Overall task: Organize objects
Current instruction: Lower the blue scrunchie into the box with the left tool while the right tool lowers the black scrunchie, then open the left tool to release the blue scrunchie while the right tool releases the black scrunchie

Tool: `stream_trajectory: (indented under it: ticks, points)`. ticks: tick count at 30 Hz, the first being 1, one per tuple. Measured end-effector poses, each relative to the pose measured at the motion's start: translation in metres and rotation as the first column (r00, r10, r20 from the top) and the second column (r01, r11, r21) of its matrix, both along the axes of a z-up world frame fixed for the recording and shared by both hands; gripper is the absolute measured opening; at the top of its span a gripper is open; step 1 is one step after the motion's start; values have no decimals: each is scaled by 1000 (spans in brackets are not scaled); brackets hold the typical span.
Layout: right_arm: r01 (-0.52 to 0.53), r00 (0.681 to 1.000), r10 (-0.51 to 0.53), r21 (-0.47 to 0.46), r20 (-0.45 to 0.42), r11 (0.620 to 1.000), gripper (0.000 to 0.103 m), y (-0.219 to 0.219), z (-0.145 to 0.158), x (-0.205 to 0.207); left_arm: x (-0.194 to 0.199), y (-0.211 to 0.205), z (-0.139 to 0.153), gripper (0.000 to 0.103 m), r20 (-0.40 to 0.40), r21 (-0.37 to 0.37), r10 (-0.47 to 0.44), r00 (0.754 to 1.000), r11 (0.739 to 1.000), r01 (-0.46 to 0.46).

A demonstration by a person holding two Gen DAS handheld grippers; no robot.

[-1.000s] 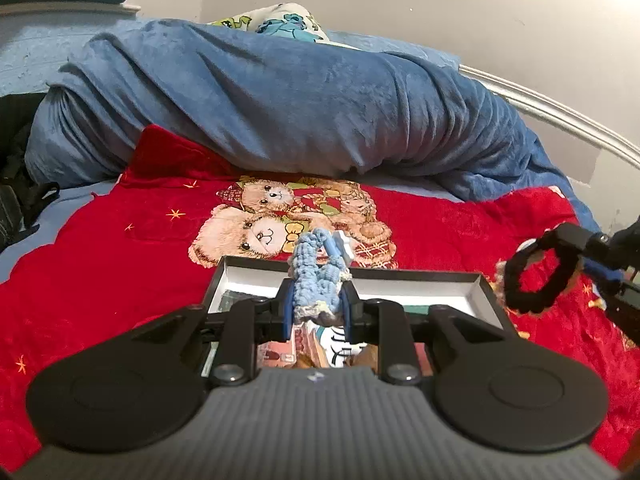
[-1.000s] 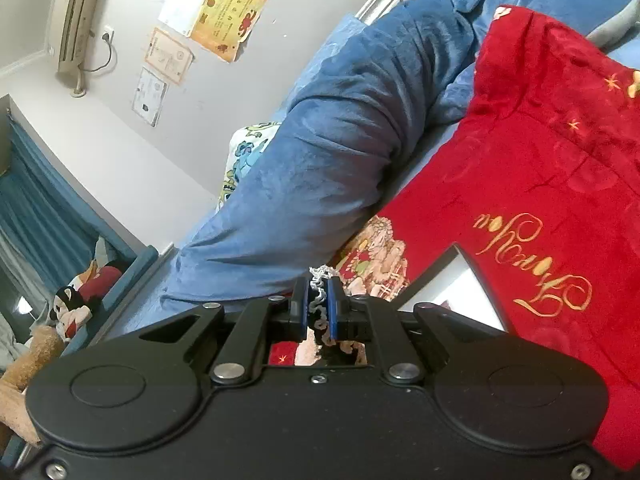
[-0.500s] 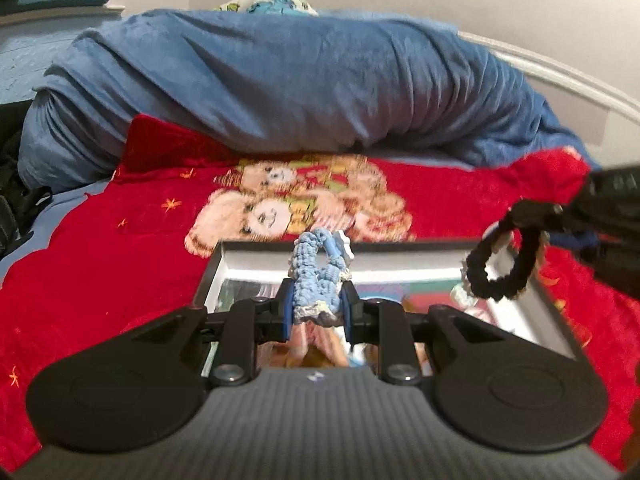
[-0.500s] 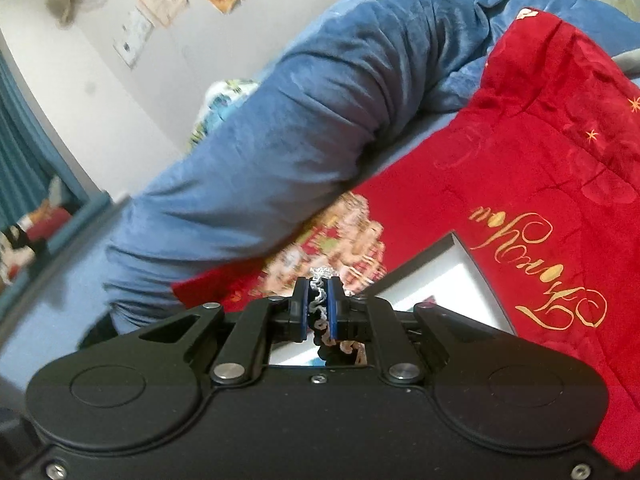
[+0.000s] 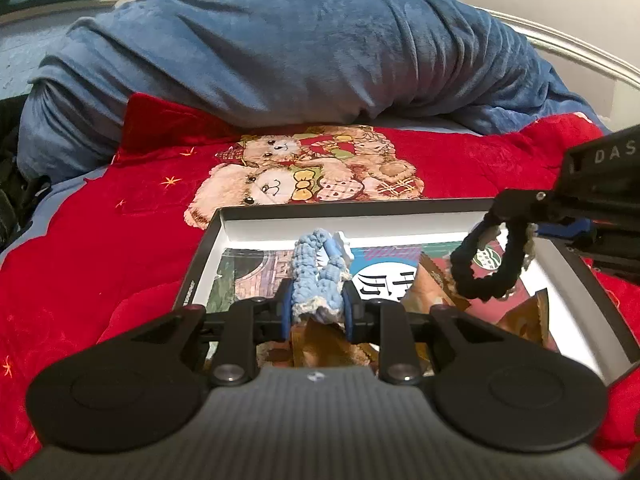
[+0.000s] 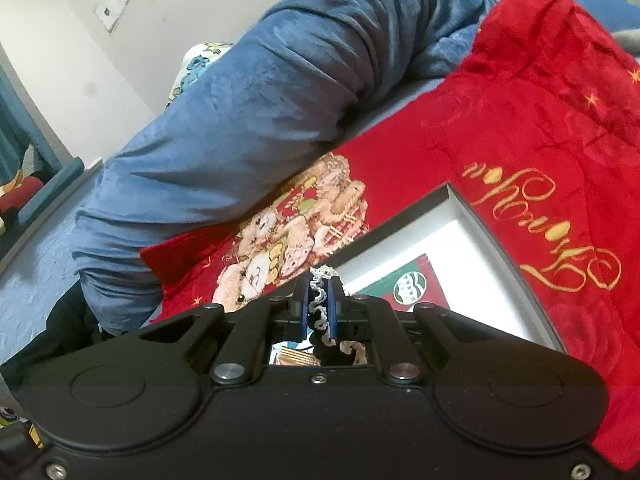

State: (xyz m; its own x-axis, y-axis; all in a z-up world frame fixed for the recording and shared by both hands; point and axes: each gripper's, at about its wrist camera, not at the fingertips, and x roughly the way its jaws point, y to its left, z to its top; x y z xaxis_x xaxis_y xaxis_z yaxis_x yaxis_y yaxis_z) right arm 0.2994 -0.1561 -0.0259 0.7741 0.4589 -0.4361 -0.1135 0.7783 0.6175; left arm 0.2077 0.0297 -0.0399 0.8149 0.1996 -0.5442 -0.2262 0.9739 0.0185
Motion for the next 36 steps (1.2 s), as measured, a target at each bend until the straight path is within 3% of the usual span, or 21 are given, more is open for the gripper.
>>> stream_trajectory:
  ticks: [14,15,16,22,27,30,33,36]
  points:
    - [-26,998,26,11,-52,1000,10,5,-14,5,6,-7,-11,41,-35,16,-10,999,1000,11]
    - [-27,998,28,14,-54,1000,10,5,-14,5,6,-7,-11,54,-37,16,-11,999,1000,12]
    - [-29,998,30,18,-57,999,10,5,-15,5,6,-7,-11,57,-40,17,-10,999,1000,11]
    - [-21,998,23,22,-63,1000,10,4,-17,5,7,-5,-12,70,-54,10,-17,998,1000,17]
    - [-18,995,22,46,-98,999,23,-1,-22,7,4,-2,-8,74,-50,1,-15,999,1000,15]
    - [-30,994,42,107,-104,994,38,-5,-23,5,-1,2,-2,75,-47,-17,-30,998,999,30]
    - [-38,996,52,167,-77,985,51,-6,-16,-5,-13,7,8,76,-28,-38,-35,999,999,34]
    - [-69,997,74,145,-23,987,62,0,0,-20,-28,14,18,77,-11,-69,-9,1000,998,8]
